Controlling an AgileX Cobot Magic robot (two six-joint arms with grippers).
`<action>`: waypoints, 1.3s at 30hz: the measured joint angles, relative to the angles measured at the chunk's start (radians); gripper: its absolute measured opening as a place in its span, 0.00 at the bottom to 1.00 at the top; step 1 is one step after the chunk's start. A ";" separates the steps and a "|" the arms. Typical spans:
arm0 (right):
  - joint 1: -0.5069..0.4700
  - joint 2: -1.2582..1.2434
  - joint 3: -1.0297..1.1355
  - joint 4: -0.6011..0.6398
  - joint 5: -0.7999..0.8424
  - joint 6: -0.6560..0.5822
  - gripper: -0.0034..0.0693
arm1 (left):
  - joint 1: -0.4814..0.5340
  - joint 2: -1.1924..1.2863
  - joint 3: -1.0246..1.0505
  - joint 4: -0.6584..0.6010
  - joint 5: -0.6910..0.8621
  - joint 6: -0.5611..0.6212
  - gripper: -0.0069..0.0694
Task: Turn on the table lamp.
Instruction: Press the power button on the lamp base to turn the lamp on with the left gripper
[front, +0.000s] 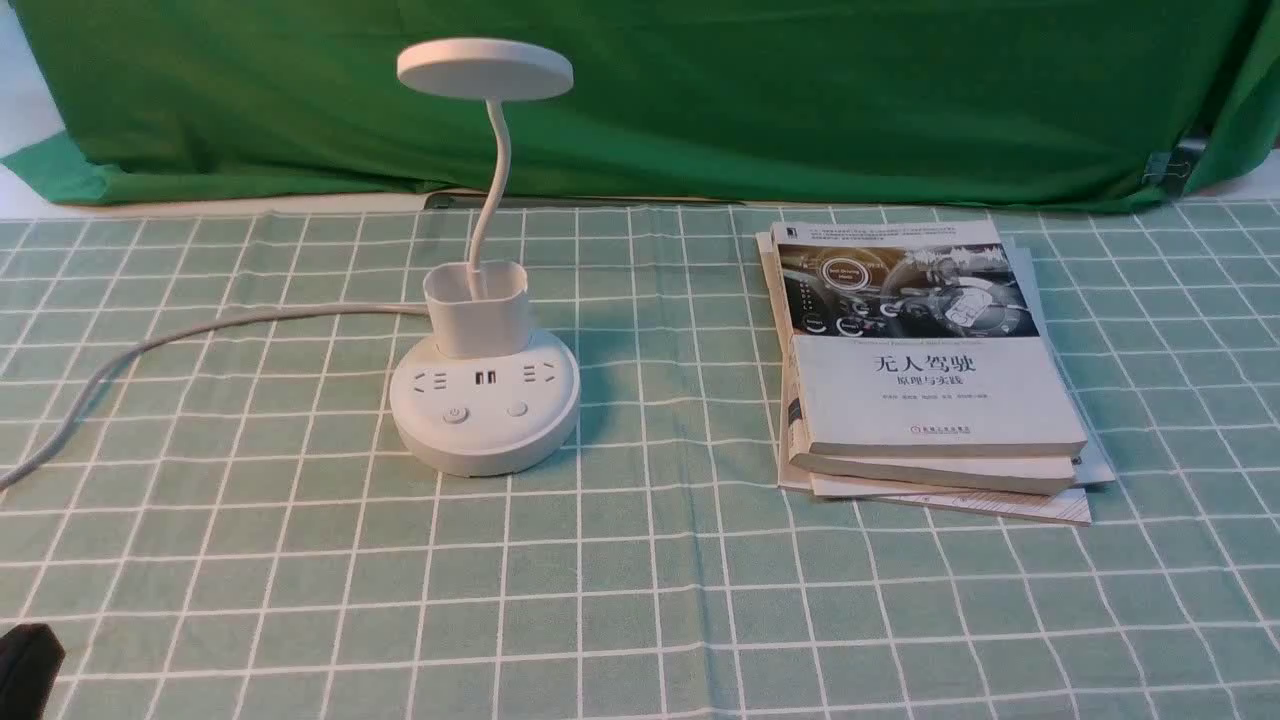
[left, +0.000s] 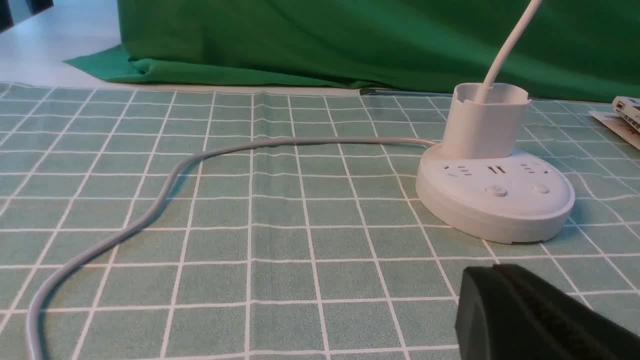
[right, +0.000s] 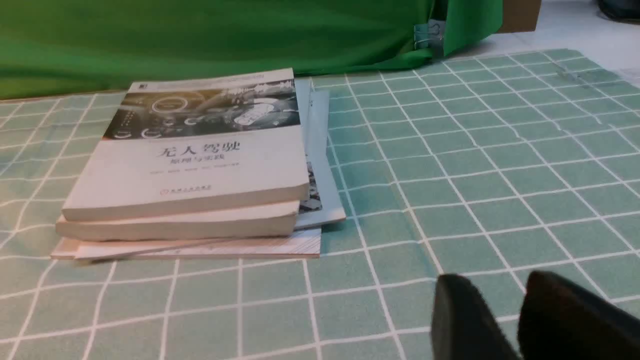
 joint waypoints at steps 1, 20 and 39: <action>0.000 0.000 0.000 0.000 0.000 0.000 0.38 | 0.000 0.000 0.000 0.000 0.000 0.000 0.09; 0.000 0.000 0.000 0.000 0.000 0.000 0.38 | 0.000 0.000 0.000 0.000 0.000 0.001 0.09; 0.000 0.000 0.000 0.000 -0.002 0.000 0.38 | 0.000 0.000 0.000 0.020 -0.224 0.018 0.09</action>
